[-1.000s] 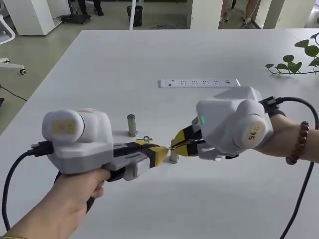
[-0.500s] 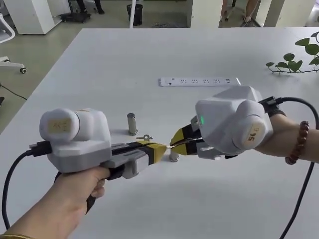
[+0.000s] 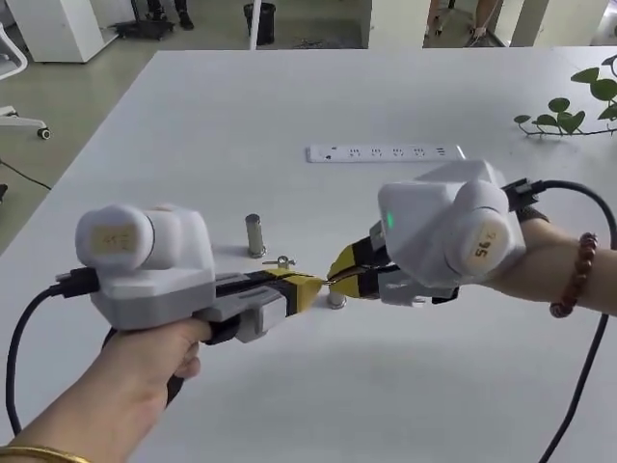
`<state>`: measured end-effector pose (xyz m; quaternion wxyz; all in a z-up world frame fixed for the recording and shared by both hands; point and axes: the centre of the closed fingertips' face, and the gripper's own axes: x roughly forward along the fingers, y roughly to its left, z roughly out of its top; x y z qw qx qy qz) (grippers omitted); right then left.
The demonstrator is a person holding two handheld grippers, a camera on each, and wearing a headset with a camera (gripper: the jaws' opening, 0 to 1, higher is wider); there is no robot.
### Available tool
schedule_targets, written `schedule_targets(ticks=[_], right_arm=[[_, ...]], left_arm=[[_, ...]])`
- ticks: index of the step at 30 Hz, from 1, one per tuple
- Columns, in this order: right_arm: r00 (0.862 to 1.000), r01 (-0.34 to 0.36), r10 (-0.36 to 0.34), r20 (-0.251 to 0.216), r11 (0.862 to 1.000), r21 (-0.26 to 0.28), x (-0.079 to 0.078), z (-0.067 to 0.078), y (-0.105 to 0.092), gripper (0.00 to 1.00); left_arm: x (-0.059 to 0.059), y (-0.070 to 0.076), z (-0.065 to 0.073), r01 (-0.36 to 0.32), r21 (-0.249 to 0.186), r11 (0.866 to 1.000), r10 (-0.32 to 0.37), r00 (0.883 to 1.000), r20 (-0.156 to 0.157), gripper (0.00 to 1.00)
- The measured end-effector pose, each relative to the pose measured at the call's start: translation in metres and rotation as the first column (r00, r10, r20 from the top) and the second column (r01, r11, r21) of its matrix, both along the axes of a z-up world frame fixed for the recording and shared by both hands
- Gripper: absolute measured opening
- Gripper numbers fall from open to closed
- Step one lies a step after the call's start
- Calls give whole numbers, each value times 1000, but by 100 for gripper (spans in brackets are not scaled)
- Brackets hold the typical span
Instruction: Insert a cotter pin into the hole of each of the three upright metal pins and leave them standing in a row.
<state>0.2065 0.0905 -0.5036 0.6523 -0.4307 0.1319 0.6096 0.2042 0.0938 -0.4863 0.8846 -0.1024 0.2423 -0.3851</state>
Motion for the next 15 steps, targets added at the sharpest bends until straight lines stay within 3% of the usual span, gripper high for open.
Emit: schedule_targets(ticks=[3, 6, 11, 15], right_arm=[[996, 38, -35, -81, 999, 32, -3, 0, 0, 3], [984, 92, -80, -160, 993, 70, -1, 1, -2, 5], [935, 207, -165, -313, 973, 104, 1, 0, -8, 7], [873, 255, -175, -456, 960, 119, -8, 0, -12, 8]], left_arm=[[0, 1, 0, 2, 18, 1000, -2, 1000, 11, 0], [0, 3, -1, 13, 41, 999, -14, 1000, 22, 0], [-1, 7, -4, 36, 75, 997, -39, 999, 36, 0], [-6, 10, -7, 69, 92, 993, -74, 996, 50, 0]])
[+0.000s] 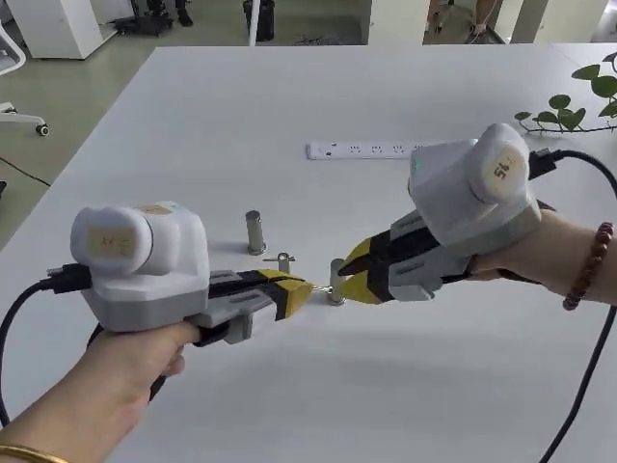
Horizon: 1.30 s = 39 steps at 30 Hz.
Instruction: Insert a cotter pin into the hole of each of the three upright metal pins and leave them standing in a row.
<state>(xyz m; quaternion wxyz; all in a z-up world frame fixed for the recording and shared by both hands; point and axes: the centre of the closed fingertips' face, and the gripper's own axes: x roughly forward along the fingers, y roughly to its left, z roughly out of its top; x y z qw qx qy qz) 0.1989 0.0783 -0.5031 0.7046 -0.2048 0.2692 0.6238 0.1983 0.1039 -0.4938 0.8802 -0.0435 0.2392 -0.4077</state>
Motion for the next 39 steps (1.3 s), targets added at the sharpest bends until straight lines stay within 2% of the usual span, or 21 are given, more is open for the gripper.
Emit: schedule_targets(ticks=[4, 7, 13, 17, 24, 31, 39], right_arm=[[997, 15, -13, -77, 1000, 24, -5, -2, -6, 9], [989, 17, -9, -146, 998, 56, -9, -4, -10, 10], [975, 11, 13, -220, 994, 110, -21, -2, -12, 11], [970, -5, 39, -239, 990, 141, -26, 1, -14, 11], [952, -53, 105, -288, 982, 184, -40, 4, -14, 12], [936, -89, 149, -320, 977, 194, -52, 3, -10, 11], [926, -131, 191, -325, 971, 199, -62, 1, -4, 7]], left_arm=[[-4, 0, 0, 39, 11, 999, -40, 999, 21, 0], [-8, -2, 2, 86, 18, 996, -86, 995, 45, 0], [-16, -8, 5, 156, 20, 988, -157, 985, 65, 0], [-22, -11, 8, 207, 9, 978, -207, 975, 77, 0], [-33, -16, 14, 274, -22, 961, -271, 958, 90, 0], [-39, -21, 16, 309, -31, 951, -305, 948, 93, 0], [-48, -27, 19, 352, -48, 935, -347, 933, 98, 0]])
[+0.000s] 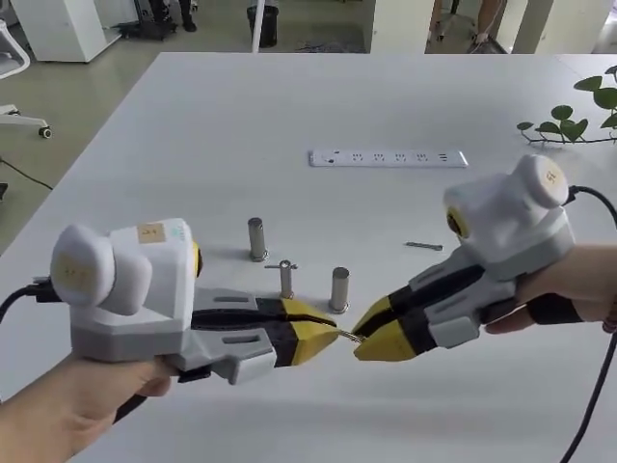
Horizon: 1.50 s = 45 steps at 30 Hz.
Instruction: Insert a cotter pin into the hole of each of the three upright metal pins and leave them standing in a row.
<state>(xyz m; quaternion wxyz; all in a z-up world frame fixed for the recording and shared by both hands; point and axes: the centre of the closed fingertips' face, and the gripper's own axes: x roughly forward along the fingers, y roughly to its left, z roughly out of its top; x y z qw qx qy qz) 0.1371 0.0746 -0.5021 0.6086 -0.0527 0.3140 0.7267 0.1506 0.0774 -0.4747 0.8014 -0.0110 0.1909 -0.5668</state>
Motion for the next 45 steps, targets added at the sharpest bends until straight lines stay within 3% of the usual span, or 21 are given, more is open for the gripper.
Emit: schedule_targets(ticks=[9, 15, 19, 26, 32, 40, 42, 45], right_arm=[[1000, -21, 20, 11, 1000, 10, -3, 1, 1, 0], [999, -38, 38, 13, 999, -7, -7, 1, -2, 0], [994, -78, 79, 71, 997, -25, -10, 1, -4, 0], [984, -84, 94, 148, 994, -69, -4, -1, -5, 0], [967, -84, 112, 228, 988, -129, 4, -6, -7, 0], [951, -30, 92, 296, 978, -208, 23, -15, -17, 0], [944, -4, 83, 319, 971, -239, 32, -19, -21, 0], [944, 16, 65, 325, 970, -241, 38, -21, -23, 0]], left_arm=[[-3, 0, 0, 14, -8, 1000, -14, 1000, -8, 0], [-7, -1, -4, 17, -8, 1000, -17, 999, -34, 0], [-7, -3, -5, 18, 2, 1000, -18, 999, -27, 1], [-2, -1, -11, -8, 29, 1000, 9, 1000, -22, 2], [4, 3, -16, -42, 57, 997, 43, 999, -3, 3], [12, 13, -24, -108, 92, 990, 107, 994, 17, 10], [17, 16, -24, -143, 91, 986, 141, 990, 32, 11], [23, 20, -28, -186, 113, 976, 180, 982, 57, 13]])
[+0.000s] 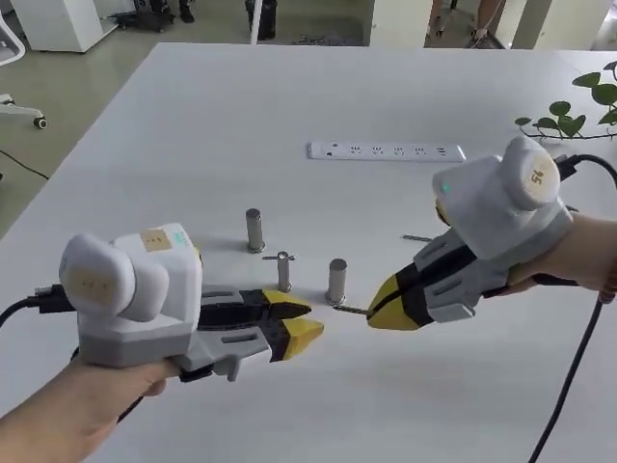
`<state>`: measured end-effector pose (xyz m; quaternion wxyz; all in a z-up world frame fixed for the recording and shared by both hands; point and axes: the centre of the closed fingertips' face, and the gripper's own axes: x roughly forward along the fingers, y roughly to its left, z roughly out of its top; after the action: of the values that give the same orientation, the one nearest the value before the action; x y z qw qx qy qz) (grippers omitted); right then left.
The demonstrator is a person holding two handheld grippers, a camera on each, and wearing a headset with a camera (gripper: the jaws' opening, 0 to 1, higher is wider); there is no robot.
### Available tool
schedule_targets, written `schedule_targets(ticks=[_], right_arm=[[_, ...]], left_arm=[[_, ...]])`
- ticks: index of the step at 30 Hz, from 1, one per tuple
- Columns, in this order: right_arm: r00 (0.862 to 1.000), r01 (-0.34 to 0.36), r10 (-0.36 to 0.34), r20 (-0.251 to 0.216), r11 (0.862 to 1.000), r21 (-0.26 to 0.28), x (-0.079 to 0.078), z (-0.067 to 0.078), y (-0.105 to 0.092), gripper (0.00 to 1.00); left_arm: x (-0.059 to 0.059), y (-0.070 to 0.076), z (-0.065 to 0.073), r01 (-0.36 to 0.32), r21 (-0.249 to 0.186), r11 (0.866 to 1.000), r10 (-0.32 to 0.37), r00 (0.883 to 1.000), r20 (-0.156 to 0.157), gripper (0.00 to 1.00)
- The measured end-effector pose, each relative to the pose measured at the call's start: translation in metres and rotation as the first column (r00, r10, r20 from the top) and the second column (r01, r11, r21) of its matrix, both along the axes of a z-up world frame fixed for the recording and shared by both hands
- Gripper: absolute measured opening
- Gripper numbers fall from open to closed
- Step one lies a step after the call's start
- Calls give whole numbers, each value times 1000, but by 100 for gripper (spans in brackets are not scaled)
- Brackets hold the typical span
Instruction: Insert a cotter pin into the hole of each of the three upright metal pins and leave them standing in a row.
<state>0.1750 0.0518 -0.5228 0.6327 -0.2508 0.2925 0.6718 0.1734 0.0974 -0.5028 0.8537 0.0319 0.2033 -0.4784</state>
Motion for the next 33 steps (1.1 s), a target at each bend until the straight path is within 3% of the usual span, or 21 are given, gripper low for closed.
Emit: schedule_targets(ticks=[7, 9, 10, 13, 21, 27, 33], right_arm=[[997, 44, -40, 61, 997, -63, 20, -10, -9, 0], [996, 58, -51, 77, 995, -79, 26, -12, -12, 0], [995, 58, -50, 87, 994, -91, 28, -14, -13, 0], [993, 65, -51, 111, 990, -122, 34, -19, -17, 0], [990, 90, -72, 121, 984, -154, 47, -27, -23, 0], [987, 123, -103, 125, 979, -163, 64, -34, -29, 0], [985, 140, -120, 126, 976, -165, 72, -35, -28, 0]], left_arm=[[12, 5, -10, -91, 31, 995, 90, 996, 22, 18], [15, 5, -17, -111, 58, 992, 110, 994, 20, 18], [18, 9, -24, -125, 100, 987, 124, 992, 20, 19], [22, 7, -27, -146, 91, 985, 145, 989, 19, 20], [39, 2, -32, -213, 62, 975, 212, 977, 28, 23], [52, -4, -40, -241, 88, 966, 238, 970, 49, 24], [62, -7, -50, -260, 101, 960, 257, 965, 44, 24]])
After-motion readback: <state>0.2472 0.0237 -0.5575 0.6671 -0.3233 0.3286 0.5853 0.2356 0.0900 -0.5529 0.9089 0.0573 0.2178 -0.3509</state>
